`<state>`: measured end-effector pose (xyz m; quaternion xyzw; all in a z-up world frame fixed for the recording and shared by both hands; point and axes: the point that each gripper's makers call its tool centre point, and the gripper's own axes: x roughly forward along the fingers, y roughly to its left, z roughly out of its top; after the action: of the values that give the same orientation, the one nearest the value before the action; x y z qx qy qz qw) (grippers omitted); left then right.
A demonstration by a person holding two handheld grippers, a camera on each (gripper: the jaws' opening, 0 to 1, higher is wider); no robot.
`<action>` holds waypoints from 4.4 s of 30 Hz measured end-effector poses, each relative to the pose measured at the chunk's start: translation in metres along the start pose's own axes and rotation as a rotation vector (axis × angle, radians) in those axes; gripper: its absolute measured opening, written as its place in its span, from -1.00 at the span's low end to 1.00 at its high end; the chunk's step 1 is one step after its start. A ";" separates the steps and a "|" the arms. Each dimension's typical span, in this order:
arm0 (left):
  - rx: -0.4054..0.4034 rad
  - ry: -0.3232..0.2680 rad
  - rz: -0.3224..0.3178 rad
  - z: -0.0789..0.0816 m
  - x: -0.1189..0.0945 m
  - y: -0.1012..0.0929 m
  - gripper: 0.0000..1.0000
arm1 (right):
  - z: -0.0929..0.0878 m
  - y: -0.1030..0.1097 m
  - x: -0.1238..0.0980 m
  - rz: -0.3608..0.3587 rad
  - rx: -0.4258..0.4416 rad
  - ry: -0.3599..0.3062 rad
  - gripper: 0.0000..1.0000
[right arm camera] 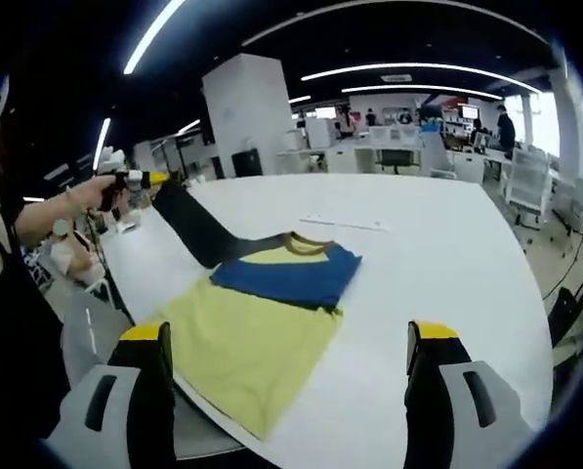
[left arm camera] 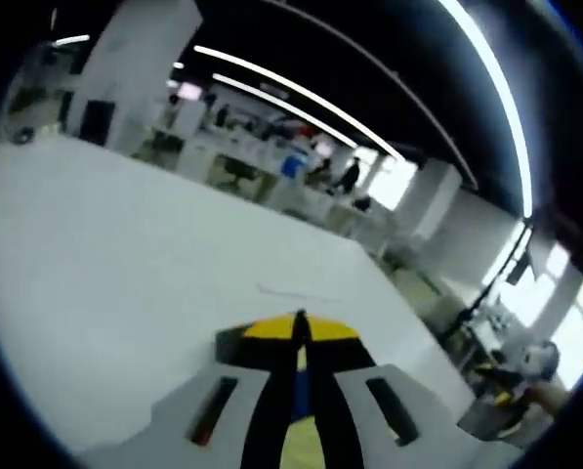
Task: Fold the garment on the visible template until the final outline fits inside the template.
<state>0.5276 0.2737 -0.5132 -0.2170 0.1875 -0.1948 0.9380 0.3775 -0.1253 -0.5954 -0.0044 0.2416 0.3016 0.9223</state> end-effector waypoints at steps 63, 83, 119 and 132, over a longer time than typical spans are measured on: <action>-0.082 0.294 -0.084 -0.172 0.199 -0.158 -1.00 | -0.041 -0.038 -0.064 -0.136 0.063 0.037 0.99; -0.054 0.391 -0.060 -0.217 0.239 -0.159 -1.00 | -0.044 -0.044 -0.056 -0.135 0.078 0.051 0.99; -0.072 0.492 -0.015 -0.275 0.282 -0.142 -1.00 | -0.058 -0.071 -0.043 -0.143 0.098 0.073 0.99; -0.064 0.514 -0.041 -0.289 0.285 -0.144 -1.00 | -0.063 -0.075 -0.036 -0.131 0.106 0.076 0.99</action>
<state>0.6035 -0.0698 -0.7619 -0.1937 0.4213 -0.2566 0.8480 0.3661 -0.2160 -0.6447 0.0171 0.2913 0.2272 0.9291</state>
